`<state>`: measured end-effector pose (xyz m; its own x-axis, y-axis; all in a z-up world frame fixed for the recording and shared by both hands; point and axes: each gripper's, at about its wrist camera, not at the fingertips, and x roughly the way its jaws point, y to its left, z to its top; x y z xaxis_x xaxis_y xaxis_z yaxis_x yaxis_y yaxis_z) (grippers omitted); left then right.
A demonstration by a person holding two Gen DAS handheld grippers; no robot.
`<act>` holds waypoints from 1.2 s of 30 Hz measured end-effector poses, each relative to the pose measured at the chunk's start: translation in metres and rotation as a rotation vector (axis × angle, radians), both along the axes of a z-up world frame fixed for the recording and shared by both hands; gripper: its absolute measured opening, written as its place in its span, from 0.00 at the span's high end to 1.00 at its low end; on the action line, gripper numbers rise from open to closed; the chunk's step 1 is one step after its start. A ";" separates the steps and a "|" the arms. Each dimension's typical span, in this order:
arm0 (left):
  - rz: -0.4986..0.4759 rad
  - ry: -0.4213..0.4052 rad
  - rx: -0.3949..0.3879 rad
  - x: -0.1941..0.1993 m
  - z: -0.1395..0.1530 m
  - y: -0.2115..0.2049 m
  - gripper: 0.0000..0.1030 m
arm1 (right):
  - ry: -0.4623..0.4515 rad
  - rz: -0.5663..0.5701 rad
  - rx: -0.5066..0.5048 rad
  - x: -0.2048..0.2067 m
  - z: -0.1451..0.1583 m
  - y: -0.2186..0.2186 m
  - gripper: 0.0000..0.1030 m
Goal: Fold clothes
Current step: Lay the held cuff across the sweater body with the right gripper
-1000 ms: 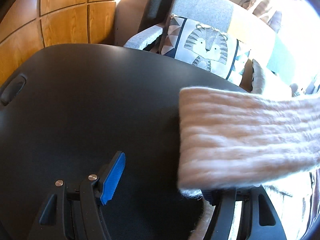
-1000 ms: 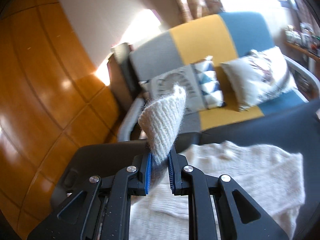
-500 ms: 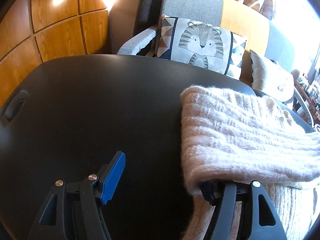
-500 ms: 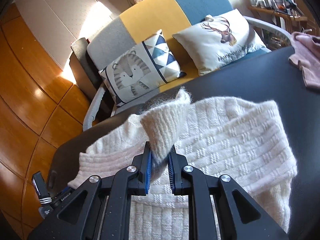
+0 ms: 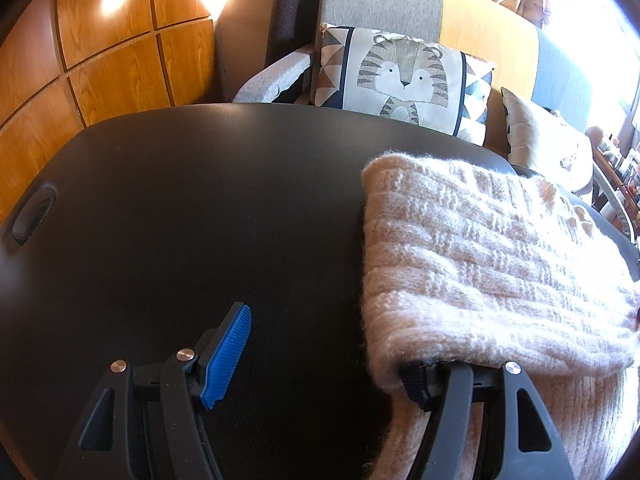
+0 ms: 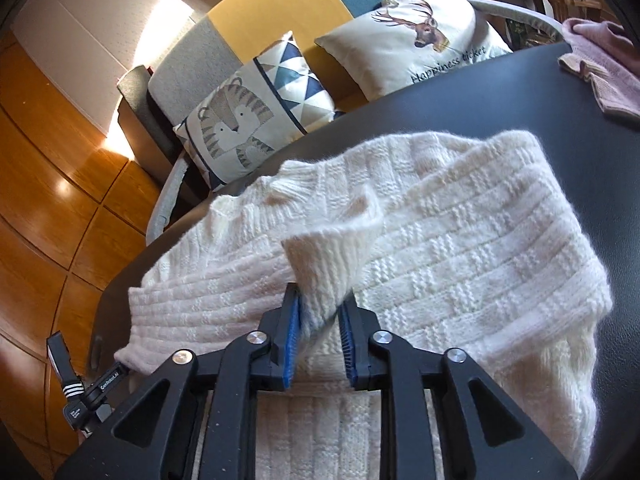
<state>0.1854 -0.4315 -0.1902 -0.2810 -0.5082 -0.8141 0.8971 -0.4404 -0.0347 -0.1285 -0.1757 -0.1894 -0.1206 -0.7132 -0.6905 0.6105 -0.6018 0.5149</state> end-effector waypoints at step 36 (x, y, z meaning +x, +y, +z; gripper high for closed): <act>-0.041 -0.010 0.001 0.004 0.002 0.002 0.32 | 0.181 0.140 0.200 0.029 0.002 -0.005 0.69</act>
<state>0.1890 -0.4295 -0.1885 -0.2938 -0.4953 -0.8175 0.8784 -0.4771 -0.0266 -0.0991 -0.1803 -0.1872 -0.1646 -0.5838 -0.7950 0.7654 -0.5840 0.2704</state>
